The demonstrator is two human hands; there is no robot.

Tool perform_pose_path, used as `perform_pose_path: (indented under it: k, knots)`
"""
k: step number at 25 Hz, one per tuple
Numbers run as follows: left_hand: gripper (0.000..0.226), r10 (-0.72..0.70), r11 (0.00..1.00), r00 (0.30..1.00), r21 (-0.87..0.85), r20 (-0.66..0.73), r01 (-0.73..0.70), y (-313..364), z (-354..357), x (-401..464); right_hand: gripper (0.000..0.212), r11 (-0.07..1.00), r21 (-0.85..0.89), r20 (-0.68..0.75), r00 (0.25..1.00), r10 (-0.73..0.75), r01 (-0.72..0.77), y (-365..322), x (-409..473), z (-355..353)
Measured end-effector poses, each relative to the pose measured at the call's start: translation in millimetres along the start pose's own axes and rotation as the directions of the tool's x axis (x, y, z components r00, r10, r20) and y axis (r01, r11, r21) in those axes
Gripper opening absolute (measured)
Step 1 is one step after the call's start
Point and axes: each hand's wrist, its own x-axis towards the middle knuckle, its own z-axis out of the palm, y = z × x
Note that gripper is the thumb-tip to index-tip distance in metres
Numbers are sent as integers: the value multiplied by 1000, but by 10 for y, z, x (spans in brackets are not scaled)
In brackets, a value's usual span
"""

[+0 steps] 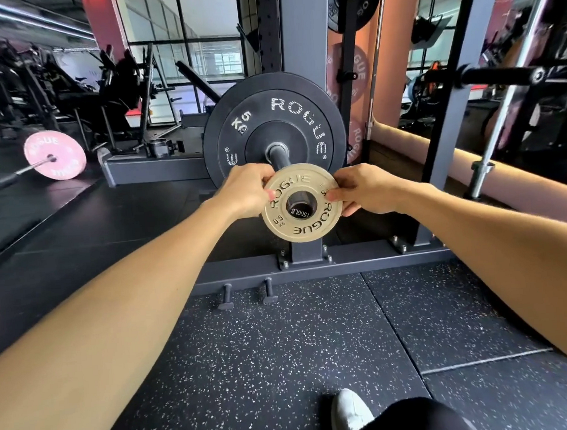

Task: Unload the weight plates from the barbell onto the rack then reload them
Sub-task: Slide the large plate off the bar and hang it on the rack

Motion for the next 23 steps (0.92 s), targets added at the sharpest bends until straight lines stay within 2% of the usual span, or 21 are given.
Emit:
perform_pose_path:
  k: [8, 12, 14, 18, 23]
  knots:
    - [18, -8, 998, 997, -59, -81, 3, 311, -730, 630, 5, 994, 58, -2, 995, -97, 97, -552, 517, -708]
    - [21, -2, 996, 991, -93, -131, -10, 403, -954, 1158, 21, 988, 45, -13, 989, -145, 145, -698, 939, -1071]
    - [22, 10, 998, 988, -63, -155, -20, 431, -1042, 1441, 20, 987, 53, -18, 988, -151, 151, -687, 1207, -1226]
    - [8, 6, 999, 973, 42, -232, 4, 617, -1452, 2144, 19, 978, 93, -36, 982, -184, 187, -904, 1901, -1757]
    - [17, -8, 991, 953, 123, -302, 47, 1146, -2413, 3097, 10, 973, 133, -22, 982, -185, 186, -1660, 2733, -2784]
